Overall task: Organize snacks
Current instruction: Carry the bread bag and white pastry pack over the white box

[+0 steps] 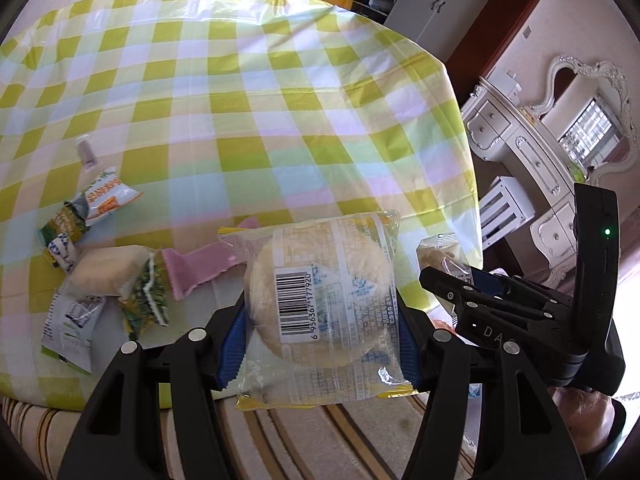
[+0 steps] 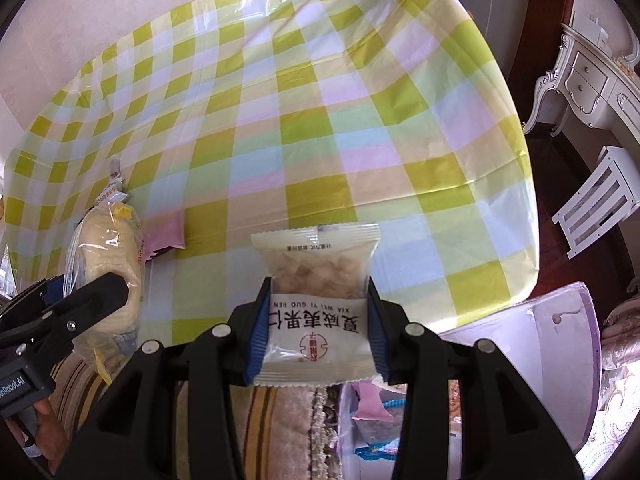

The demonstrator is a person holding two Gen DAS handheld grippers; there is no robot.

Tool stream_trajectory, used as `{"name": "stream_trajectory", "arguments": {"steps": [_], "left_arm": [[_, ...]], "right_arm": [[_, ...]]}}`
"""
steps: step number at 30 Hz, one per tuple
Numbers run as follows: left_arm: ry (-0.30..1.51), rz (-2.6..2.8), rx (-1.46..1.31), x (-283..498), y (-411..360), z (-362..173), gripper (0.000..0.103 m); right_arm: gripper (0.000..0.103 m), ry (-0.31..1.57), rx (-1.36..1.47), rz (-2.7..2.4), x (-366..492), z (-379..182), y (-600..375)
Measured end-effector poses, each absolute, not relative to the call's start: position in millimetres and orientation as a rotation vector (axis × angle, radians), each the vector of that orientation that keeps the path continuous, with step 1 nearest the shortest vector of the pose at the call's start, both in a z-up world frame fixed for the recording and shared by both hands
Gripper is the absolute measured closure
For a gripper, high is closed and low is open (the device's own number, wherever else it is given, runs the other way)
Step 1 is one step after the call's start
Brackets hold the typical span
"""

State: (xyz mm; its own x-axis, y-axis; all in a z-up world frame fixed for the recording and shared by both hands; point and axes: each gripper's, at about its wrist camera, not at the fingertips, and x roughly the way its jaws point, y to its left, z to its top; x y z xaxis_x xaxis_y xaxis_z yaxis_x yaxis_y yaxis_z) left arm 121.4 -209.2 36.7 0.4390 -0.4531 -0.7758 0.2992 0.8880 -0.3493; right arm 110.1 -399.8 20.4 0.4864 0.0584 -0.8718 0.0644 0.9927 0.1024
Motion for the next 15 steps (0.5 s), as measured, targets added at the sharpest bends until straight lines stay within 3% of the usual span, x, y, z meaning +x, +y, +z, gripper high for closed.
{"name": "stream_trajectory", "arguments": {"steps": [15], "left_arm": [[1.123,-0.690,0.026,98,-327,20,0.043]], "right_arm": [[0.060,1.074,0.244,-0.207,60,-4,-514]]}}
